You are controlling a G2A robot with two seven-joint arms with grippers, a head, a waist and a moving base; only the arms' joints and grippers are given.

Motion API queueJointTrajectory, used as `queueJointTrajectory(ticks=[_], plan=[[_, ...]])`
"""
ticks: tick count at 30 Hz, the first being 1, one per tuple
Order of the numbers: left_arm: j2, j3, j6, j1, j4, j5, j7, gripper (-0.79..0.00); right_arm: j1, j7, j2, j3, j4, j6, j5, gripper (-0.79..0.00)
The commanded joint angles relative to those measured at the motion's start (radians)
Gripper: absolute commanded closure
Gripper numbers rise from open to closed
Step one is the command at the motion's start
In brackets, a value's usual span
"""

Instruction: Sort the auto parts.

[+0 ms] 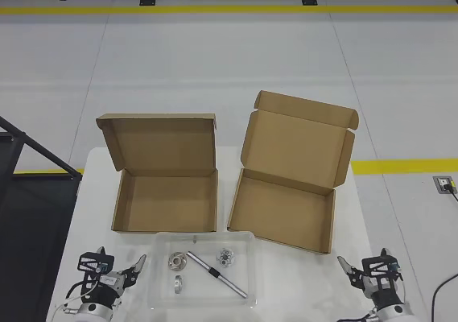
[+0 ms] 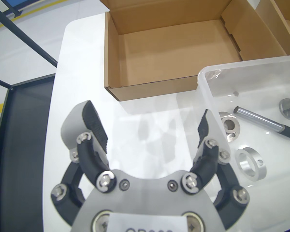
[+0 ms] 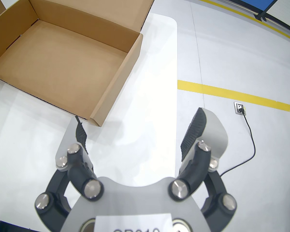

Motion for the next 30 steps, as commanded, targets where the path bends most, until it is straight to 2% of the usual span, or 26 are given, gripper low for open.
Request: queueJointTrajectory(ticks=[1,15,18,24,30], plan=[[0.000,0.000,0.000,0.000,0.000,0.000,0.000,-0.784,0.000,0.000,0.000,0.000,0.000,0.000,0.000,-0.785],[0.000,0.000,0.000,0.000,0.000,0.000,0.000,-0.785,0.000,0.000,0.000,0.000,0.000,0.000,0.000,-0.784],[0.000,-0.002,-0.015,-0.001,-0.013,0.009,0.044,-0.785,0.003,-0.006,0.000,-0.006,-0.011,-0.008,-0.014,-0.785],[0.000,-0.060,-0.067,0.053,-0.040,-0.033,0.163,-0.785,0.009,-0.001,0.000,-0.058,-0.106,-0.012,-0.177,-0.785],[0.001,-0.169,-0.123,0.136,-0.068,-0.128,0.269,-0.785,0.006,0.039,0.010,-0.144,-0.279,-0.112,-0.509,-0.785]])
